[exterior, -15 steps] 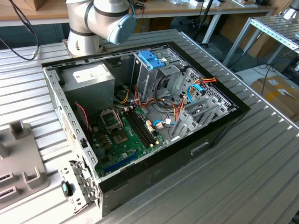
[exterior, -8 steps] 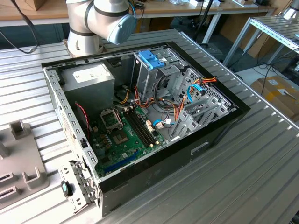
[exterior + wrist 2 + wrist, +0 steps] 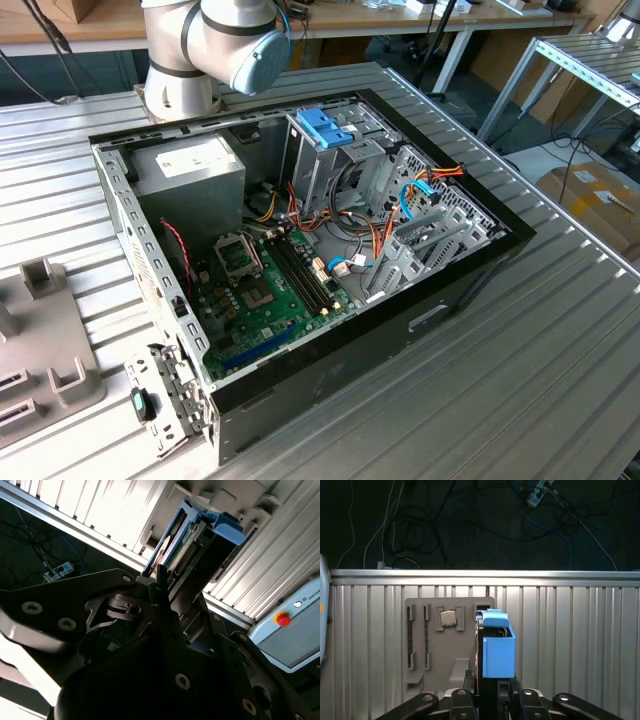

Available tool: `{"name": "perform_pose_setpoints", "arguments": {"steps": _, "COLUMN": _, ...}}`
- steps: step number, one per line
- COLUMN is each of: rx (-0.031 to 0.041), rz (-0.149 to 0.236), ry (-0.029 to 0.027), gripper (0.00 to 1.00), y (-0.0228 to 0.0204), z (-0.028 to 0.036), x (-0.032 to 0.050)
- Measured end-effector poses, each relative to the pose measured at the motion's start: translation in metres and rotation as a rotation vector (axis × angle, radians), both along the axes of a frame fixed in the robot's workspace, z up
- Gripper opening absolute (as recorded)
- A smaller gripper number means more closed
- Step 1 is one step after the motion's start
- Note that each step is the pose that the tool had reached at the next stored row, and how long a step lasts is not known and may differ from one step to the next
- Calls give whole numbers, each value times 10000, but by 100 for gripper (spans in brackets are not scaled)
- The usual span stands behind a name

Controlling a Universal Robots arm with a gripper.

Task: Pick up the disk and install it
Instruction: 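Pick up the disk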

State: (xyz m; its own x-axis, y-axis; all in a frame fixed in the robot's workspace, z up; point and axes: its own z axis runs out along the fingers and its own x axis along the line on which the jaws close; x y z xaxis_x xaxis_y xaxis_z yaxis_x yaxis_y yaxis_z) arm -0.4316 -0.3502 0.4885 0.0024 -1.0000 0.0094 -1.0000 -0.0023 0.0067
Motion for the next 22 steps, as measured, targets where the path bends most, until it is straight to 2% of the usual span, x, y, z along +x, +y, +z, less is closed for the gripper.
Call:
{"name": "perform_pose_setpoints", "arguments": {"steps": 14, "rx": 0, "rz": 0, "ry": 0, "gripper": 35, "y": 0, "z": 9, "x": 10}}
{"name": "perform_pose_setpoints", "arguments": {"steps": 18, "rx": 0, "rz": 0, "ry": -1, "gripper": 35, "y": 0, "z": 9, "x": 59}}
{"name": "perform_pose_setpoints", "arguments": {"steps": 21, "rx": 1, "rz": 0, "ry": -1, "gripper": 35, "y": 0, "z": 8, "x": 117}}
{"name": "perform_pose_setpoints", "arguments": {"steps": 22, "rx": 0, "rz": 0, "ry": 0, "gripper": 35, "y": 0, "z": 9, "x": 162}}
